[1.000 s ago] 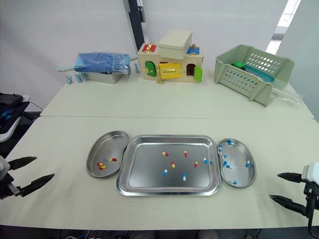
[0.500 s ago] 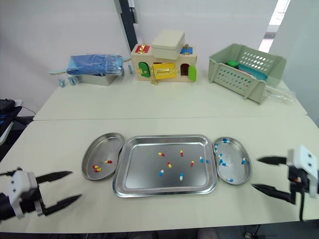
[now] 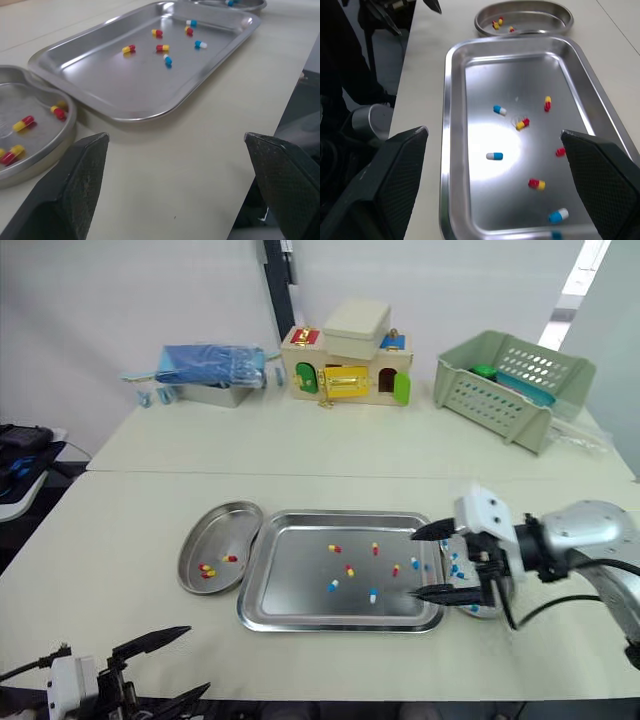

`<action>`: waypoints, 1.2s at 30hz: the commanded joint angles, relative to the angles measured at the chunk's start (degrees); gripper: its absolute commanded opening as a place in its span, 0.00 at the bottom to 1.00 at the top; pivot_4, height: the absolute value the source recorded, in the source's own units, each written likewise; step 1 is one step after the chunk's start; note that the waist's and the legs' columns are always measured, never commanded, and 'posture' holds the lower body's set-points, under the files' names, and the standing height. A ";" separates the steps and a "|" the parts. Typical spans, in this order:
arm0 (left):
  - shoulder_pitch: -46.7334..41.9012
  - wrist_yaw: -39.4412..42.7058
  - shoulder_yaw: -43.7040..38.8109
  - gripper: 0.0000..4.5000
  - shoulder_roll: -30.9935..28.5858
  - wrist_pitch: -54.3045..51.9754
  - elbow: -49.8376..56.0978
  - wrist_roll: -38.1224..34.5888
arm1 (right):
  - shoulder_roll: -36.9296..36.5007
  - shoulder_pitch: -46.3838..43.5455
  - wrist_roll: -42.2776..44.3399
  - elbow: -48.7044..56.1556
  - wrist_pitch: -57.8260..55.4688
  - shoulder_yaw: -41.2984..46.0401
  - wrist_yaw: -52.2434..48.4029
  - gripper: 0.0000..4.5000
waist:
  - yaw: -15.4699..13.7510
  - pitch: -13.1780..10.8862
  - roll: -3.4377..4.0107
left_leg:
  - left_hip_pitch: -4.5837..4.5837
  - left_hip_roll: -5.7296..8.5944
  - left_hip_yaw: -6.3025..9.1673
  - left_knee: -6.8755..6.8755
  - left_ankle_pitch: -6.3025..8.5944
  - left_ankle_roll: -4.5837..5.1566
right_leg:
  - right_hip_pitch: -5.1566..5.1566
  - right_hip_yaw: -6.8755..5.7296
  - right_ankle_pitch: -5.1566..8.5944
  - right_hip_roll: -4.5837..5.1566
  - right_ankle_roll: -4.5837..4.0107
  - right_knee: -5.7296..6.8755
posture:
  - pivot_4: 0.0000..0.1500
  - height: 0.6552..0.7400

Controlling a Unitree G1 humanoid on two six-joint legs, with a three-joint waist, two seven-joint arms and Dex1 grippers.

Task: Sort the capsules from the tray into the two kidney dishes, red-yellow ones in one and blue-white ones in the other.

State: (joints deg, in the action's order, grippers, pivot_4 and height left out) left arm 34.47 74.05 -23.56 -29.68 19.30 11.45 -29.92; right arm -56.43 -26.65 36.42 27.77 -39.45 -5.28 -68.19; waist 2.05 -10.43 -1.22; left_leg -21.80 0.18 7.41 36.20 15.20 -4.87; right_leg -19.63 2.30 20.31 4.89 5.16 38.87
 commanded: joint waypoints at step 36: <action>3.80 -9.49 9.34 1.00 1.86 7.10 5.01 2.56 | 30.42 -24.30 -39.42 -28.56 14.89 -36.22 -3.61 0.55 | 0.96 0.00 0.02 | -0.07 0.03 0.15 0.00 -0.01 -0.01 | -0.31 0.02 0.00 -0.06 -0.01 0.13 | 1.00 1.00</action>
State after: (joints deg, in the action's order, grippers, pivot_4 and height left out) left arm 37.41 64.63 -14.30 -27.33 25.47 14.40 -26.91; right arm -26.25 -50.62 -2.29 -0.82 -25.45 -41.82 -71.33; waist 3.01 -10.43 -1.20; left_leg -21.87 0.21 7.56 36.19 15.19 -4.88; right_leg -19.95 2.32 20.31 4.83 5.15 39.00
